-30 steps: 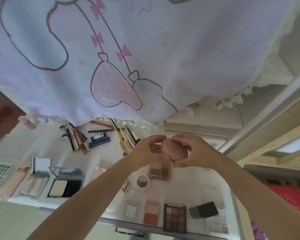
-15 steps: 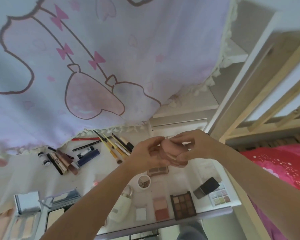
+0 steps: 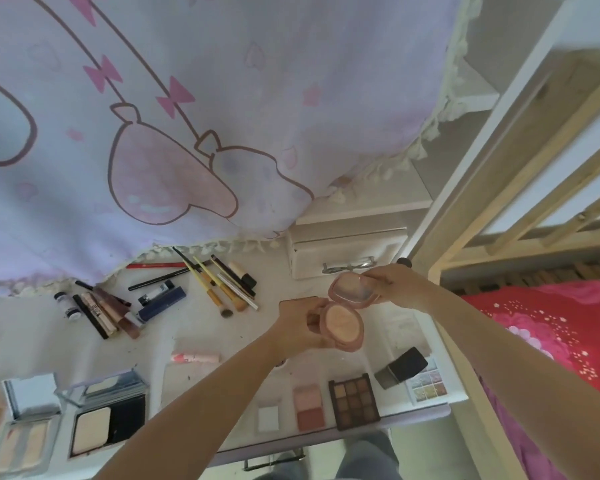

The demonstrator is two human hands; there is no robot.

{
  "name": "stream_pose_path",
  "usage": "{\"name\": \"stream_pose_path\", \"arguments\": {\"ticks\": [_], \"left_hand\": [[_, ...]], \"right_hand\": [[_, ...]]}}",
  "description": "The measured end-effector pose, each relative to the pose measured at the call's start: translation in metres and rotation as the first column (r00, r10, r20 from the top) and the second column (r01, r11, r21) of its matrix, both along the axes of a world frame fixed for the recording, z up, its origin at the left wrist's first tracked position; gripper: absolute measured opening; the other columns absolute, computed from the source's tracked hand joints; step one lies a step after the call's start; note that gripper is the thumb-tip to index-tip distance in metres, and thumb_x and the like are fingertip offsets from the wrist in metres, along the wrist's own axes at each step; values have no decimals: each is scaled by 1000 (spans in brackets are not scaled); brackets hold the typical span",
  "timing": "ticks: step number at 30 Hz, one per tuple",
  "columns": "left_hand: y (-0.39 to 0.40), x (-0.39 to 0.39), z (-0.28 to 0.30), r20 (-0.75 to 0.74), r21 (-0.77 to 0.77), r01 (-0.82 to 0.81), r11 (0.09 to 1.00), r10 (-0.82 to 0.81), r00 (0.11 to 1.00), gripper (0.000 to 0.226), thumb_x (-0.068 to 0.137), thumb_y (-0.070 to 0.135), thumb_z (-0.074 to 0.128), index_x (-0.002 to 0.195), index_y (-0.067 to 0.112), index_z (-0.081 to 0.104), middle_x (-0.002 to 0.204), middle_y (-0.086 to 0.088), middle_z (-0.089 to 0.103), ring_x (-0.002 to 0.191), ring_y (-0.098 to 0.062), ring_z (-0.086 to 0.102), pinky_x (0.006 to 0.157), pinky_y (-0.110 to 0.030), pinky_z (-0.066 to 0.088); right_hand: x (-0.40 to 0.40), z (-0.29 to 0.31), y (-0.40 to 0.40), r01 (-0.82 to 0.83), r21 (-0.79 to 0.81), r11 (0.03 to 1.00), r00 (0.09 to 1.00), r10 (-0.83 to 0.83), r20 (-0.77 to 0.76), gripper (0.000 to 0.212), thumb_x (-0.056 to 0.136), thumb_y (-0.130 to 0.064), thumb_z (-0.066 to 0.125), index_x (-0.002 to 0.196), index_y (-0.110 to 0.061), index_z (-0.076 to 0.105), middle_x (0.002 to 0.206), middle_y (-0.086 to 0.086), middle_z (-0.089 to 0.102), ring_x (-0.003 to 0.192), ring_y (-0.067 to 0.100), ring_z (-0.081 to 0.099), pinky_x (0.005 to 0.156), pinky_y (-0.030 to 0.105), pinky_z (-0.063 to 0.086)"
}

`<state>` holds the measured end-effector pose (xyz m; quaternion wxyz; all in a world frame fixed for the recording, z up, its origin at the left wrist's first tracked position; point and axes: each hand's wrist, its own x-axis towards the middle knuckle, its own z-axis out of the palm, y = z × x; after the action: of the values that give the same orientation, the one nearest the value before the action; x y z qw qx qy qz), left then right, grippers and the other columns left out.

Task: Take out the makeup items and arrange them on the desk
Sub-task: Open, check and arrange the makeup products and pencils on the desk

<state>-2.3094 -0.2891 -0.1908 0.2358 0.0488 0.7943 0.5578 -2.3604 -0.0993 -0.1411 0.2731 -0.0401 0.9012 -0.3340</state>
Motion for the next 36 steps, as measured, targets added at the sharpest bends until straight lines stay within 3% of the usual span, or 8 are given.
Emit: {"name": "stream_pose_path", "arguments": {"ticks": [3, 7, 10, 13, 20, 26, 33, 36], "left_hand": [[12, -9, -11, -55, -116, 4, 993, -11, 998, 51, 63, 12, 81, 109, 6, 61, 96, -6, 62, 91, -12, 56, 85, -28, 48], [27, -25, -20, -57, -255, 62, 965, -79, 995, 50, 69, 20, 78, 114, 12, 58, 106, -1, 63, 94, -12, 56, 82, -21, 43], [37, -33, -27, -9, -348, 104, 932, -115, 993, 53, 72, 25, 76, 119, 14, 55, 114, -5, 63, 107, -21, 58, 92, -29, 46], [43, -35, -34, 12, -464, 123, 877, -133, 991, 60, 75, 29, 73, 128, 14, 48, 124, -6, 57, 117, -22, 51, 99, -29, 41], [51, -37, -45, 56, -588, 127, 799, -116, 992, 61, 81, 25, 64, 135, 13, 36, 131, -12, 44, 121, -26, 45, 99, -32, 39], [55, -37, -44, 70, -629, 159, 761, -148, 987, 48, 86, 28, 57, 129, 12, 44, 130, -12, 47, 118, -27, 50, 100, -37, 44], [30, -36, -35, -66, -682, 109, 724, -209, 976, 36, 88, 16, 50, 123, 6, 49, 123, -10, 52, 114, -25, 50, 94, -30, 40], [6, -35, -35, -114, -720, 61, 691, -205, 972, 51, 84, 23, 57, 132, 13, 42, 131, -6, 45, 126, -24, 38, 101, -29, 35]], "right_hand": [[-6, -6, -2, -10, 85, 996, 992, 20, -128, 31, 96, -18, 43, 99, 5, 64, 87, 20, 63, 78, 16, 51, 60, 9, 35], [-16, -11, -4, -37, 117, 992, 976, 61, -207, 29, 96, -17, 42, 114, -7, 63, 103, 12, 67, 86, 16, 53, 63, 1, 35], [-23, -19, -4, -47, 160, 986, 966, 85, -244, 27, 96, -14, 43, 104, -5, 67, 91, 11, 68, 90, 25, 57, 67, 10, 32], [-29, -33, -5, -60, 176, 983, 952, 110, -287, 31, 94, -10, 46, 72, -6, 67, 55, -2, 50, 70, 22, 46, 96, 29, 36], [-35, -46, -12, -3, 216, 976, 966, 59, -251, 28, 95, -19, 44, 109, 2, 57, 104, 19, 63, 102, 30, 55, 84, 28, 37], [-35, -50, -12, 77, 214, 974, 979, -33, -202, 11, 95, -16, 44, 95, -5, 46, 90, 18, 55, 90, 30, 55, 67, 26, 31], [-32, -58, -14, 29, 342, 939, 972, 52, -227, 24, 93, -14, 43, 110, 2, 50, 110, 19, 57, 101, 31, 55, 77, 29, 39], [-27, -54, -16, 61, 372, 926, 892, 117, -436, 22, 90, -10, 42, 98, 4, 58, 97, 17, 60, 92, 34, 58, 76, 34, 44]]}}
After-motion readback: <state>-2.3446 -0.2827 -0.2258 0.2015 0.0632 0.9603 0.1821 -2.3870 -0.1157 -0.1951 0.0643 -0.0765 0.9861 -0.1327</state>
